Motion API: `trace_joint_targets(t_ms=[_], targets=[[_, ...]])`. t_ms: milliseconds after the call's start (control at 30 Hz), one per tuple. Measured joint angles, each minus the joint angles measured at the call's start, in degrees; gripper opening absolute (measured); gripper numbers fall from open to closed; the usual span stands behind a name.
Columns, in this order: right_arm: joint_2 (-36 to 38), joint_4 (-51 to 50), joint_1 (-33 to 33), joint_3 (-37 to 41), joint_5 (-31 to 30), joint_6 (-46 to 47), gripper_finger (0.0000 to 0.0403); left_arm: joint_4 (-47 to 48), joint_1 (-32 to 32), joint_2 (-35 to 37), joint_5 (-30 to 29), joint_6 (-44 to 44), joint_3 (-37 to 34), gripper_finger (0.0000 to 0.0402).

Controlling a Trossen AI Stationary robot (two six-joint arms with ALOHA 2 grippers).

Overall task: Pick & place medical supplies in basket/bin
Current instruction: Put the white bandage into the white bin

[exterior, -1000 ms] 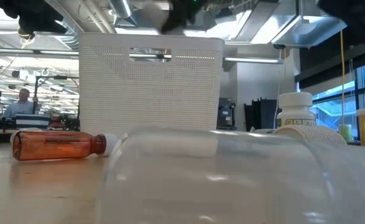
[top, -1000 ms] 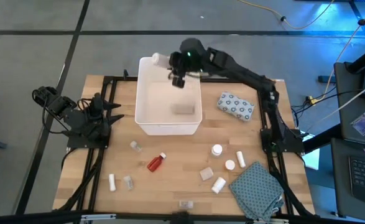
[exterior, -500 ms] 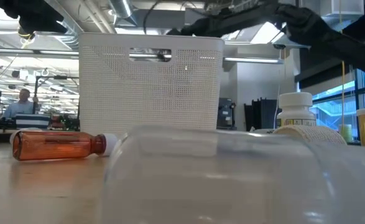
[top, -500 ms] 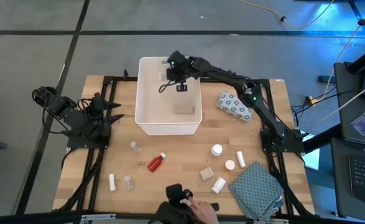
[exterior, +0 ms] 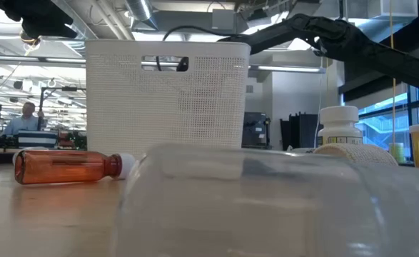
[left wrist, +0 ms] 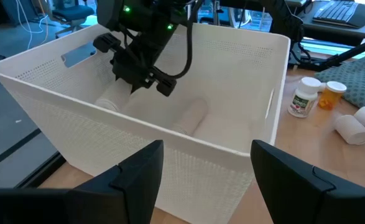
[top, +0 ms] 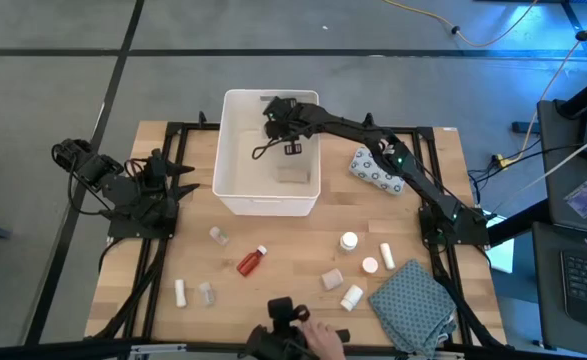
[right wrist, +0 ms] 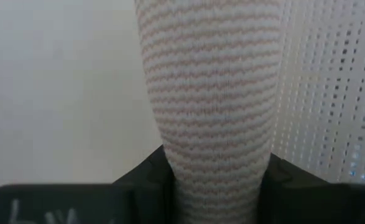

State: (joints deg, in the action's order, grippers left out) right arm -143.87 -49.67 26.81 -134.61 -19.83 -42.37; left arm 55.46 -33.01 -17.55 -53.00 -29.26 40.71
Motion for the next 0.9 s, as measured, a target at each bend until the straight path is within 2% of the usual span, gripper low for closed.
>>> trace_joint_targets(t_ms=[133, 267, 533, 767, 900], targets=[[0.00, -0.02, -0.13, 0.00, 0.84, -0.01, 0.0131, 0.00, 0.00, 0.01, -0.01, -0.02, 0.00, 0.0235], [-0.03, -0.55, -0.17, 0.00, 3.27, 0.08, 0.0159, 0.00, 0.00, -0.01, -0.01, -0.09, 0.00, 0.0235], [-0.04, -0.81, -0.17, 0.00, -0.43, 0.28, 0.0228, 0.00, 0.00, 0.00, -0.04, -0.11, 0.00, 0.0235], [-0.04, -2.33, -0.20, -0.02, -2.22, 0.71, 0.0247, 0.00, 0.00, -0.01, -0.04, -0.11, 0.00, 0.0235], [0.01, -2.51, -0.18, -0.02, -2.25, 5.90, 0.0247, 0.00, 0.00, 0.00, -0.06, -0.11, 0.00, 0.0235]])
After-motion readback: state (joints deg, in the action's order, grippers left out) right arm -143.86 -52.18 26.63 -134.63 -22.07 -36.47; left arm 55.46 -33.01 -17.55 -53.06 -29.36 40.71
